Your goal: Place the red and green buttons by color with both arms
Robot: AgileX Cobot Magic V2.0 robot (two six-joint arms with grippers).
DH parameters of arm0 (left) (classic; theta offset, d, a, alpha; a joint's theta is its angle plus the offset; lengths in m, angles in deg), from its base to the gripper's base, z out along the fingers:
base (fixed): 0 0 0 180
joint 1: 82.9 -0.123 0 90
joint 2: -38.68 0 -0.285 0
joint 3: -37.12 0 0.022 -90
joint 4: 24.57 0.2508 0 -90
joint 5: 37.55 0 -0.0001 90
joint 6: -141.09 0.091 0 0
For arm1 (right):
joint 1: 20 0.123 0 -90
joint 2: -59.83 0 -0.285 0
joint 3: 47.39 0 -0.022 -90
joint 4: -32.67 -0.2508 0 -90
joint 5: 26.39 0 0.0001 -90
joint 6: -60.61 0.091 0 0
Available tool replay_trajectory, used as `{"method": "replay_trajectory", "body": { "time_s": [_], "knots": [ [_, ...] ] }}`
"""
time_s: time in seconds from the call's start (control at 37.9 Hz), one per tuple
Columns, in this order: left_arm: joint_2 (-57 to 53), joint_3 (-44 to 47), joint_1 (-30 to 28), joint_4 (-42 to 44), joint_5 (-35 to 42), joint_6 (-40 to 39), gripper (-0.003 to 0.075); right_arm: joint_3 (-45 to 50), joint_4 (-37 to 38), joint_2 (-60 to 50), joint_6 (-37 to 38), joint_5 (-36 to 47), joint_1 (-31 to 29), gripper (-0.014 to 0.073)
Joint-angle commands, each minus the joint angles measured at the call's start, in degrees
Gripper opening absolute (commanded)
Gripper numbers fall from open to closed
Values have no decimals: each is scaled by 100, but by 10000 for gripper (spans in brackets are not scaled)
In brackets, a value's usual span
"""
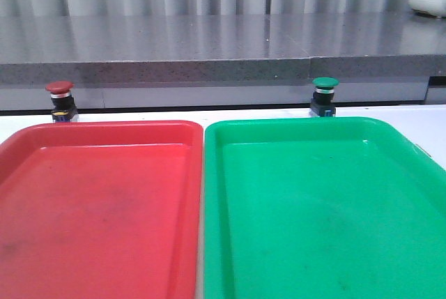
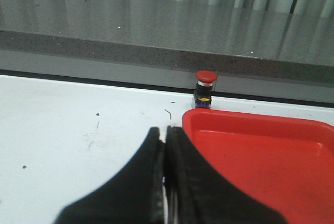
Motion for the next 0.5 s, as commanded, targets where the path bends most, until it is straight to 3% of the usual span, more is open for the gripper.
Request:
{"method": "replay_trajectory", "body": {
  "time_s": [0.0, 0.47],
  "knots": [
    [-84, 134, -3, -47, 503, -22, -20, -60, 20, -93, -48, 495, -32, -68],
    [-84, 134, -3, -35, 516, -22, -20, -65, 20, -93, -48, 579, -32, -68]
  ]
}}
